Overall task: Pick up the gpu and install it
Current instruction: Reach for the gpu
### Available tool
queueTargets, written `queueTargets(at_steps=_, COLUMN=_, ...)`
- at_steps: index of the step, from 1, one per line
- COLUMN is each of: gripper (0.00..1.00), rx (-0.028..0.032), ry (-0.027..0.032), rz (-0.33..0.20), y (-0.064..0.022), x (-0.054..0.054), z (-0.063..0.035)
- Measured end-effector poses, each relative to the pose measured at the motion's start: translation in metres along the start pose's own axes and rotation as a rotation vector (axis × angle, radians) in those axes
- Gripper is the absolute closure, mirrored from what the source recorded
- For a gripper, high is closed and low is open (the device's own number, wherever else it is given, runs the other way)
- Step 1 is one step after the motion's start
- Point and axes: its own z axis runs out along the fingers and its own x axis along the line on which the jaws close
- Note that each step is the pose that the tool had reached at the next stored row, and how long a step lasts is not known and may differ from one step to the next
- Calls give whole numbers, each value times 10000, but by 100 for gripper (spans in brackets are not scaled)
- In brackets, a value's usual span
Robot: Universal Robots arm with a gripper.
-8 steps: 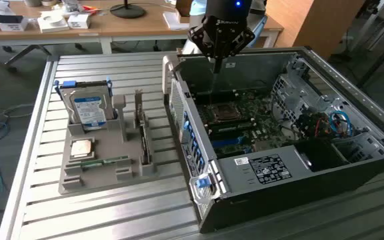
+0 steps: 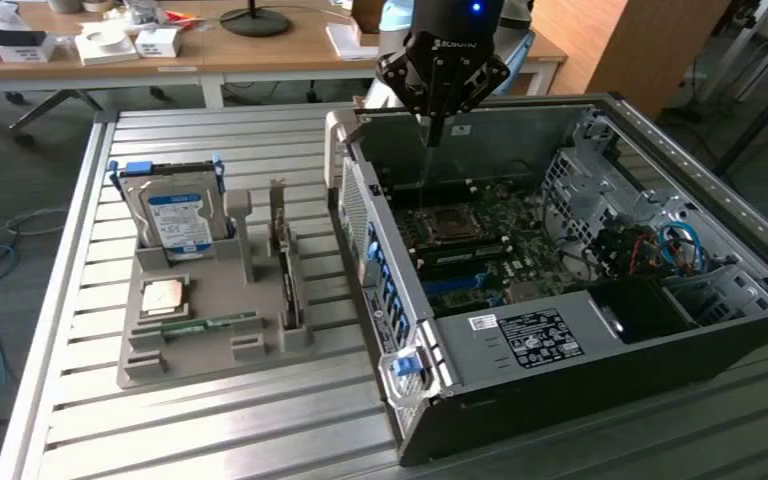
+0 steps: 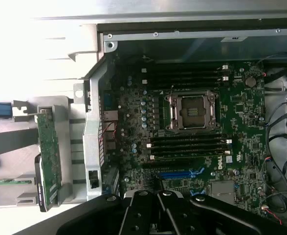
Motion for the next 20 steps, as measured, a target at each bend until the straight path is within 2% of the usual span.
queueTargets(at_steps=8, gripper=89, rx=-3, ry=-1, rz=1, y=-3, x=40, z=6)
queueTargets(at_steps=20, gripper=89, rx=-4, ry=0, rz=1, y=-24, x=296, z=35)
